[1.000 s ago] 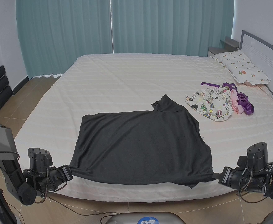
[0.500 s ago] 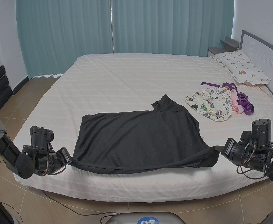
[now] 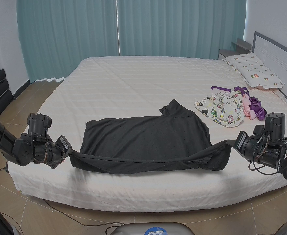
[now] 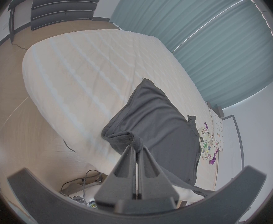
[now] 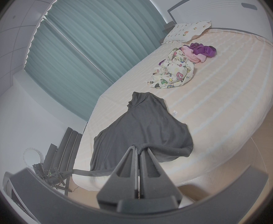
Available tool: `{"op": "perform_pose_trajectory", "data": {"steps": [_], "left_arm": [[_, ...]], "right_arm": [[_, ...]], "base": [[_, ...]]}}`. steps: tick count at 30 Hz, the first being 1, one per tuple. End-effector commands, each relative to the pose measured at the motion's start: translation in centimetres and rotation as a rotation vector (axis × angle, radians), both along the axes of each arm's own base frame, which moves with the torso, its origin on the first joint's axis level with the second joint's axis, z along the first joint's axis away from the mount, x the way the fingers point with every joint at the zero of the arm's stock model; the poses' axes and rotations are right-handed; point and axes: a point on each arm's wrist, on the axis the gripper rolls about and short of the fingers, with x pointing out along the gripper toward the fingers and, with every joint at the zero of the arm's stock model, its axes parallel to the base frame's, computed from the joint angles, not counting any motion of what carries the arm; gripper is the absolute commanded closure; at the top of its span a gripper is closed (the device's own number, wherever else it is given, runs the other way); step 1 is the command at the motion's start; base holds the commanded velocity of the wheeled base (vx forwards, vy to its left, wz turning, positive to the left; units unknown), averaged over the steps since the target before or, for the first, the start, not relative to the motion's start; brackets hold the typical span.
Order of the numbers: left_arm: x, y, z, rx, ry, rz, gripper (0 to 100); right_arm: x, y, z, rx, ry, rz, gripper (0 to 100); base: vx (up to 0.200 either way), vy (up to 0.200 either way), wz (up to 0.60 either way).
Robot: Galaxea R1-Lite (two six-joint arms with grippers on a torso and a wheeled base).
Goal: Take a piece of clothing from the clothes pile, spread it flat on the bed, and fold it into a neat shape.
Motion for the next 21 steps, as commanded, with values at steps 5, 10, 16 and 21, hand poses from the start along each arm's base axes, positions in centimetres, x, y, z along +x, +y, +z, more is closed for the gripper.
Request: {"op": "perform_pose_trajectory", "data": {"steps": [5,10,16,21], "left_arm": [[2.2,-0.1,-0.6,-0.024,-0.002,0.022,100],[3.9,-0.2,-1.1,-0.029,-0.007,0.031,100],[5.7,-0.2,-2.2,-0.031,0.000,0.038,100],[7.9,-0.1,-3.1,-0.023,0.027,0.051,100]], "right_arm": [[2.0,-0.5,-0.3,0.004,0.006,-0.027,100],[3.1,-0.3,-0.6,0.009,0.013,-0.017,100],[5.4,-0.2,-1.5,0.006,0.023,-0.029,100],[8.0,-0.1,-2.2,0.007,0.017,-0.045,100]], "base": [[0.000,0.000,0.00],[0.000,0.000,0.00],[0.000,0.000,0.00],[0.000,0.000,0.00]]}}
